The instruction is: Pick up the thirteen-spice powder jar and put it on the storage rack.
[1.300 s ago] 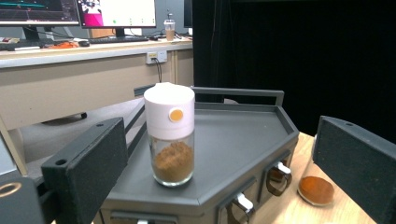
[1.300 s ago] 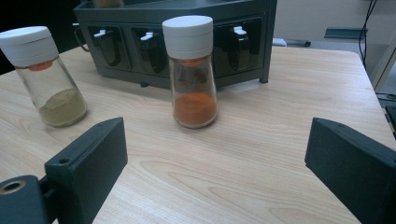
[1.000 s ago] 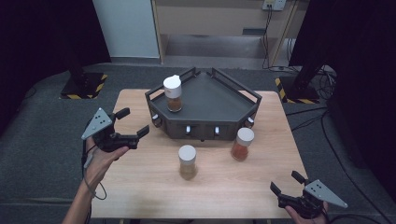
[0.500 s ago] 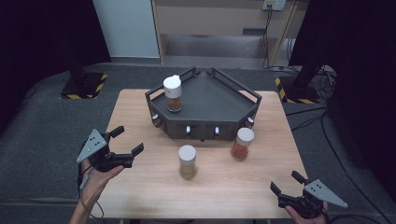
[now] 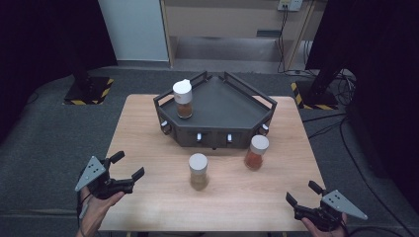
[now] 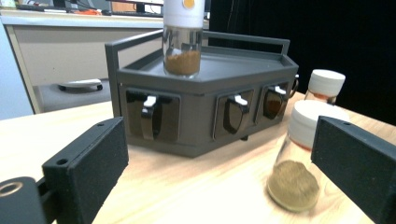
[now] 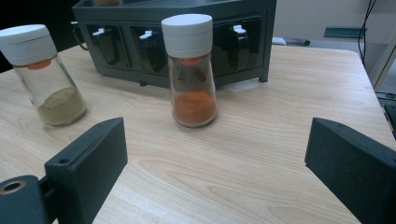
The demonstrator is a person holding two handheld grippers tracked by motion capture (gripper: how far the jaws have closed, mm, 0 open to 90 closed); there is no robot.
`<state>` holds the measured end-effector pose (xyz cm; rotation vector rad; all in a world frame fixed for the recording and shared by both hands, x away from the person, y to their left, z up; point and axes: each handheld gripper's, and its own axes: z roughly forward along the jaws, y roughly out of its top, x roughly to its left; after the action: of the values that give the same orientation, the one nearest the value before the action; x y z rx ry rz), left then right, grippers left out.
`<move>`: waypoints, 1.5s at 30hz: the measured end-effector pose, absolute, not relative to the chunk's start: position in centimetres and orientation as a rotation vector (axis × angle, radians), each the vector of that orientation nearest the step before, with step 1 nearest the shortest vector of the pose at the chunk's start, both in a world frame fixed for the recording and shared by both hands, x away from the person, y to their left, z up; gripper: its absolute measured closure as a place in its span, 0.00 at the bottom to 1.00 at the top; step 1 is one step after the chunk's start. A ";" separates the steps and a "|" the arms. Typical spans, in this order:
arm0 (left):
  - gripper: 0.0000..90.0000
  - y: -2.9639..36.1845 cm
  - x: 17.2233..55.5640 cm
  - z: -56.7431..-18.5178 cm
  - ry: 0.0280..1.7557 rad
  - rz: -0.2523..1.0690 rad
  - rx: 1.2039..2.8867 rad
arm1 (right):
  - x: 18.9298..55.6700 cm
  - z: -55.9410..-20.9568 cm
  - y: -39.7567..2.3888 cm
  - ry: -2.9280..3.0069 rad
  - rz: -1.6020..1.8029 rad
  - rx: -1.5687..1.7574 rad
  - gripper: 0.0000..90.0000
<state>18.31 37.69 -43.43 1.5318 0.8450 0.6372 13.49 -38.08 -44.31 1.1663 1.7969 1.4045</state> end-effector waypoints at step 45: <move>0.03 39.3 16.6 -49.0 0.884 0.598 1.574 | 13.5 -44.3 -38.0 1.793 1.396 1.170 0.06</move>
<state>16.57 39.29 -48.97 1.5743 0.8838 0.5976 13.46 -38.00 -44.29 1.1702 1.7932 1.3961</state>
